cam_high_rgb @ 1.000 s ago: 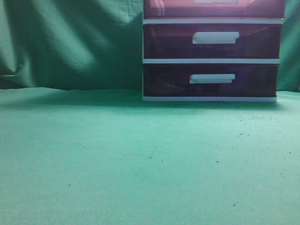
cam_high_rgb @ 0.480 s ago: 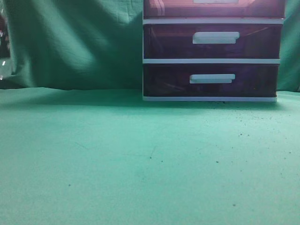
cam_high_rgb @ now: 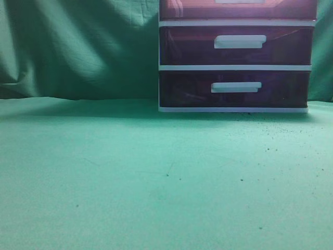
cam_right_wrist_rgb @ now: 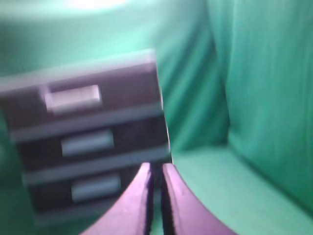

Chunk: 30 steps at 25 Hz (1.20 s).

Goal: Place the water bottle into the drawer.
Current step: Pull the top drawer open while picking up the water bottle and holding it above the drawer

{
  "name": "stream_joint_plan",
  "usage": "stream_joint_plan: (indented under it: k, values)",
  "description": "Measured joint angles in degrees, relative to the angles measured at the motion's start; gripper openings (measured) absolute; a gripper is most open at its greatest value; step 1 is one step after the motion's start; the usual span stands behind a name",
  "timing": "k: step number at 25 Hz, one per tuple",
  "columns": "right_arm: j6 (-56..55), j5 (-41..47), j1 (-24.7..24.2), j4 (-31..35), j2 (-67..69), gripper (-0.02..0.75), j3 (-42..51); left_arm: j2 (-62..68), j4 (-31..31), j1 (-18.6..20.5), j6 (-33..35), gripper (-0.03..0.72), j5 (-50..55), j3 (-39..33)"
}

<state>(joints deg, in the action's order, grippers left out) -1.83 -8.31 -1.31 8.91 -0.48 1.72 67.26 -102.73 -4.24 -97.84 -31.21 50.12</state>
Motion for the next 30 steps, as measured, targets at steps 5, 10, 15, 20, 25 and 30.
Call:
stream_joint_plan:
  k: [5, 10, 15, 20, 25, 30]
  values:
    - [1.6, 6.5, 0.0, 0.0, 3.2, 0.05, -8.4, -0.3, -0.9, -4.4, -2.9, 0.282, -1.9, 3.0]
    - [4.3, 19.3, 0.0, -0.2, 17.4, 0.05, -21.5, -0.3, -0.9, -5.2, -3.2, 0.282, -1.8, 3.1]
    - [11.7, 28.3, 0.0, -0.2, 35.2, 0.05, -32.8, -0.3, -0.9, -5.2, -3.4, 0.282, -2.2, 3.1]
    - [31.1, 29.2, 3.8, -0.2, 49.3, 0.05, -44.2, -0.3, -0.9, -5.2, -3.4, 0.282, -2.6, 3.1]
    - [56.3, 22.6, 10.7, -0.2, 62.5, 0.05, -53.2, -0.3, -0.9, -5.2, -3.4, 0.282, -3.4, 3.1]
    - [70.8, 4.4, 13.4, -0.3, 74.7, 0.164, -56.7, -0.3, -0.9, -5.3, -3.5, 0.282, -3.5, 3.1]
